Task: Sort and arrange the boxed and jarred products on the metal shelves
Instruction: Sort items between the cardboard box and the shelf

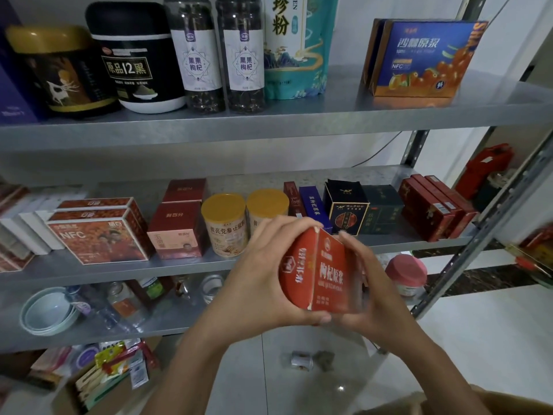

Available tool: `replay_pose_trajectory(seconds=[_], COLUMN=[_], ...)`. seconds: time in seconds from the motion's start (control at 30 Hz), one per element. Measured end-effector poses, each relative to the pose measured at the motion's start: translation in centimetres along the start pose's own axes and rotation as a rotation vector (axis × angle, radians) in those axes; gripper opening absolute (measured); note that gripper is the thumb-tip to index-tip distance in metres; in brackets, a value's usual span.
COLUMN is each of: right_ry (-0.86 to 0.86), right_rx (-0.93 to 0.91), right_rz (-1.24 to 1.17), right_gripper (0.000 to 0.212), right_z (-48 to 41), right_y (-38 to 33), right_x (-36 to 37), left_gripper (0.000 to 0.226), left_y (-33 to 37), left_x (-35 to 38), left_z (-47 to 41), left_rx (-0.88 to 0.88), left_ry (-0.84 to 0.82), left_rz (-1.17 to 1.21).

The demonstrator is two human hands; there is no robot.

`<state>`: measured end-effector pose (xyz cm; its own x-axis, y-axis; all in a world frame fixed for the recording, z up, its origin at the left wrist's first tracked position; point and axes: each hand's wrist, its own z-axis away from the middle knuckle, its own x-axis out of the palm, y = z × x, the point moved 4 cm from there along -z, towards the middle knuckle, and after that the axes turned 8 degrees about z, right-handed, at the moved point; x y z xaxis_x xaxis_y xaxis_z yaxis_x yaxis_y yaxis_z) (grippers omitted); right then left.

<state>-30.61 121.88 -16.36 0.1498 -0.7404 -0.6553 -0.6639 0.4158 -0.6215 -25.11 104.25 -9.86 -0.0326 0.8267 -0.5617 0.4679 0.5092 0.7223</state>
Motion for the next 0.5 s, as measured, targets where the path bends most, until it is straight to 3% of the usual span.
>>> replay_pose_trajectory(seconds=[0.17,0.27,0.37,0.5], right_ry=[0.048,-0.013,-0.040,0.145], right_rx=[0.245,0.288,0.314,0.323], right_rz=[-0.251,-0.516,-0.657,-0.647], right_gripper=[0.119,0.122,0.113,0.095], right_z=[2.2,3.0,3.1,2.8], right_y=[2.9,3.0,2.0,1.0], right_x=[-2.2,-2.6,-2.0,-2.4], left_gripper=[0.094,0.095,0.101,0.108], left_y=[-2.2,-4.3,-6.4,-7.8], left_x=[-2.4,-2.2,-0.8,0.7], left_z=[0.6,0.9,1.2,1.7], left_rx=[-0.211,-0.321,-0.443,-0.542], left_ry=[0.219,0.284,0.324,0.309], left_rz=[0.415,0.750,0.944,0.990])
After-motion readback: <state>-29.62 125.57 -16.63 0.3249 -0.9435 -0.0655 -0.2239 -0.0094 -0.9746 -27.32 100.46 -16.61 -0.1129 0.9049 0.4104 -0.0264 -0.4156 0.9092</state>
